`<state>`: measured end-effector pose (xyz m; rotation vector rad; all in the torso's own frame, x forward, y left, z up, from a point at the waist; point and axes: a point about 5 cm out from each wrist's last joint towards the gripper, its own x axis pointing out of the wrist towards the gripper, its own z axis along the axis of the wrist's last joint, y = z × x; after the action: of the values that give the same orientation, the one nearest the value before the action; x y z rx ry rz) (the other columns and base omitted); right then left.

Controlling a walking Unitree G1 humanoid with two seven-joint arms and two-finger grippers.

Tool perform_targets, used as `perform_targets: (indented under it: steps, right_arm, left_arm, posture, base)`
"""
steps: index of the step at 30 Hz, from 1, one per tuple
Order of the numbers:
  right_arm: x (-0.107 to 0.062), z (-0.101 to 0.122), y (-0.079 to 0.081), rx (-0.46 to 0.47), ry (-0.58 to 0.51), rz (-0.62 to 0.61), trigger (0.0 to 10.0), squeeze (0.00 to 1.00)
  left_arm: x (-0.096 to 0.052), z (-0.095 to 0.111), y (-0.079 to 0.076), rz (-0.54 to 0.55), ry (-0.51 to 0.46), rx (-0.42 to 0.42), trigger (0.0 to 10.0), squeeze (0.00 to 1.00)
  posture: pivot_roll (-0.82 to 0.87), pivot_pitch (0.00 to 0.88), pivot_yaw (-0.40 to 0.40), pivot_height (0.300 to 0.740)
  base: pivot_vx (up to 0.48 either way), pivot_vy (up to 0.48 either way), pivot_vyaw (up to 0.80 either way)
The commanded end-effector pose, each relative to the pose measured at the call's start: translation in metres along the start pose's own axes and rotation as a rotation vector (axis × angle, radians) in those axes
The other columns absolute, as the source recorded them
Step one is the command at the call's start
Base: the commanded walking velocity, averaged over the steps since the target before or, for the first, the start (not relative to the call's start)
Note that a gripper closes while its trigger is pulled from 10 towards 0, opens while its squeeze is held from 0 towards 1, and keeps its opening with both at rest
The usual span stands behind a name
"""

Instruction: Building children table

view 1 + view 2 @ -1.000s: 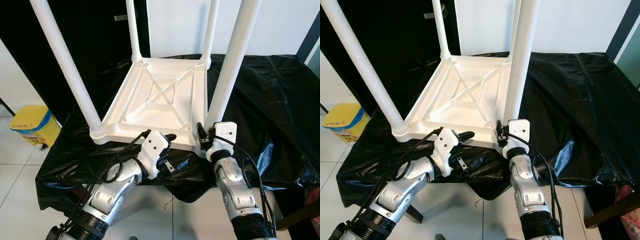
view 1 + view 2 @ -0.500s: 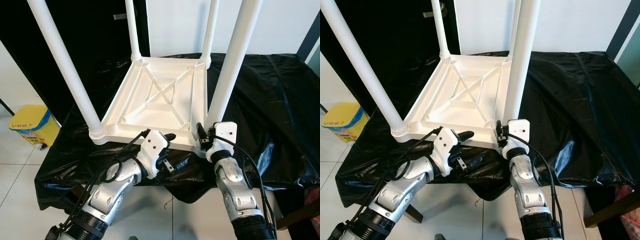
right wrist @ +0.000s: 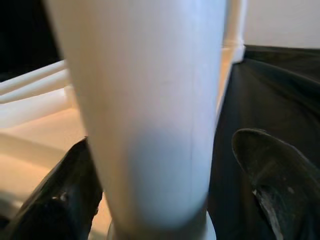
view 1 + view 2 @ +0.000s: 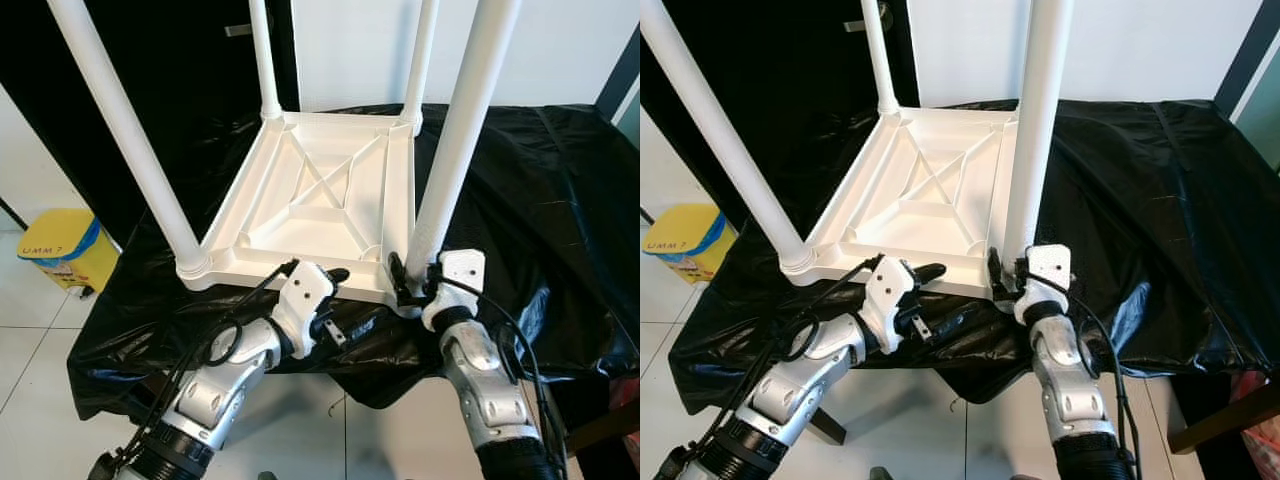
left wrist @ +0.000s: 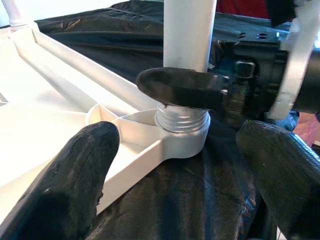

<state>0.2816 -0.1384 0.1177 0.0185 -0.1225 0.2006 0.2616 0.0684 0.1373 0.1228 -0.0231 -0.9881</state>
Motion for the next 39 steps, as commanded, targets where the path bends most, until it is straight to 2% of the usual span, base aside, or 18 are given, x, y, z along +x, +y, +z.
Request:
perform_targets:
  steps: [1, 4, 6, 7, 11, 17, 21, 22, 23, 24, 30, 36, 37, 38, 39]
  right_arm:
    - [-0.004, 0.001, 0.000, 0.015, -0.014, 0.064, 10.0, 1.00]
    - [-0.004, 0.001, 0.000, 0.015, -0.014, 0.064, 10.0, 1.00]
    - [-0.007, 0.001, -0.003, 0.005, -0.015, 0.108, 10.0, 1.00]
    - [-0.009, 0.001, -0.007, -0.005, -0.009, 0.160, 10.0, 0.00]
    - [-0.006, 0.000, -0.026, -0.064, 0.028, 0.340, 10.0, 0.00]
    - [0.008, 0.000, -0.027, -0.136, 0.057, 0.447, 10.0, 0.00]
    - [0.014, 0.000, -0.025, -0.153, 0.062, 0.481, 10.0, 0.00]
    - [0.017, -0.001, -0.024, -0.160, 0.064, 0.497, 8.1, 0.00]
    - [0.019, -0.001, -0.023, -0.163, 0.065, 0.507, 8.1, 0.00]
    - [0.021, -0.001, -0.022, -0.166, 0.067, 0.516, 0.0, 0.00]
    - [0.022, -0.004, -0.021, -0.163, 0.073, 0.555, 0.0, 0.00]
    - [0.020, -0.010, -0.028, -0.170, 0.098, 0.551, 0.0, 0.00]
    - [0.020, -0.011, -0.030, -0.165, 0.101, 0.530, 9.5, 0.00]
    - [0.020, -0.011, -0.031, -0.162, 0.102, 0.516, 9.5, 0.00]
    - [0.020, -0.011, -0.032, -0.155, 0.101, 0.500, 10.0, 0.00]
  left_arm:
    - [-0.003, 0.000, -0.005, -0.087, 0.004, 0.001, 10.0, 0.00]
    - [-0.003, 0.000, -0.005, -0.087, 0.004, 0.001, 10.0, 0.00]
    - [-0.003, 0.000, -0.005, -0.091, 0.007, 0.002, 10.0, 0.00]
    - [-0.003, 0.000, -0.005, -0.096, 0.009, 0.003, 10.0, 0.00]
    - [-0.003, 0.000, -0.005, -0.111, 0.014, 0.005, 10.0, 0.00]
    - [0.000, 0.001, -0.006, -0.128, 0.013, 0.010, 10.0, 0.00]
    - [0.000, 0.002, -0.006, -0.132, 0.014, 0.013, 10.0, 0.00]
    - [0.000, 0.002, -0.006, -0.132, 0.013, 0.014, 10.0, 0.00]
    - [0.001, 0.002, -0.006, -0.132, 0.013, 0.015, 10.0, 0.00]
    - [0.001, 0.002, -0.006, -0.131, 0.012, 0.015, 10.0, 0.00]
    - [0.001, 0.002, -0.009, -0.129, 0.011, 0.014, 10.0, 0.00]
    - [0.001, 0.002, -0.009, -0.122, 0.011, 0.012, 10.0, 0.00]
    - [0.000, 0.002, -0.008, -0.121, 0.011, 0.012, 10.0, 0.00]
    - [0.000, 0.001, -0.008, -0.120, 0.012, 0.012, 10.0, 0.00]
    - [0.000, 0.001, -0.008, -0.120, 0.012, 0.012, 10.0, 0.00]
  posture:
    - [-0.14, 0.000, 0.040, 0.740]
    - [-0.14, 0.000, 0.040, 0.740]
    - [-0.14, 0.000, 0.043, 0.740]
    - [-0.14, 0.000, 0.046, 0.740]
    - [-0.15, 0.000, 0.060, 0.740]
    - [-0.16, 0.000, 0.065, 0.740]
    - [-0.15, 0.000, 0.064, 0.740]
    - [-0.15, 0.000, 0.064, 0.740]
    - [-0.15, 0.000, 0.064, 0.740]
    - [-0.14, 0.000, 0.058, 0.740]
    - [-0.13, 0.000, 0.050, 0.740]
    - [-0.13, 0.000, 0.048, 0.740]
    - [-0.13, 0.000, 0.050, 0.740]
    - [-0.13, 0.000, 0.050, 0.740]
    - [-0.14, 0.000, 0.051, 0.740]
  base:
    - [0.000, 0.000, 0.00]
    - [0.000, 0.000, 0.00]
    - [0.000, 0.000, 0.00]
    - [0.000, 0.000, 0.00]
    - [0.000, 0.000, 0.00]
    - [0.000, 0.000, 0.00]
    - [0.000, 0.000, 0.00]
    - [0.000, 0.000, 0.00]
    - [0.000, 0.000, 0.00]
    - [0.000, 0.000, 0.00]
    - [0.000, 0.000, 0.00]
    - [0.000, 0.000, 0.00]
    - [0.000, 0.000, 0.00]
    - [0.000, 0.000, 0.00]
    - [0.000, 0.000, 0.00]
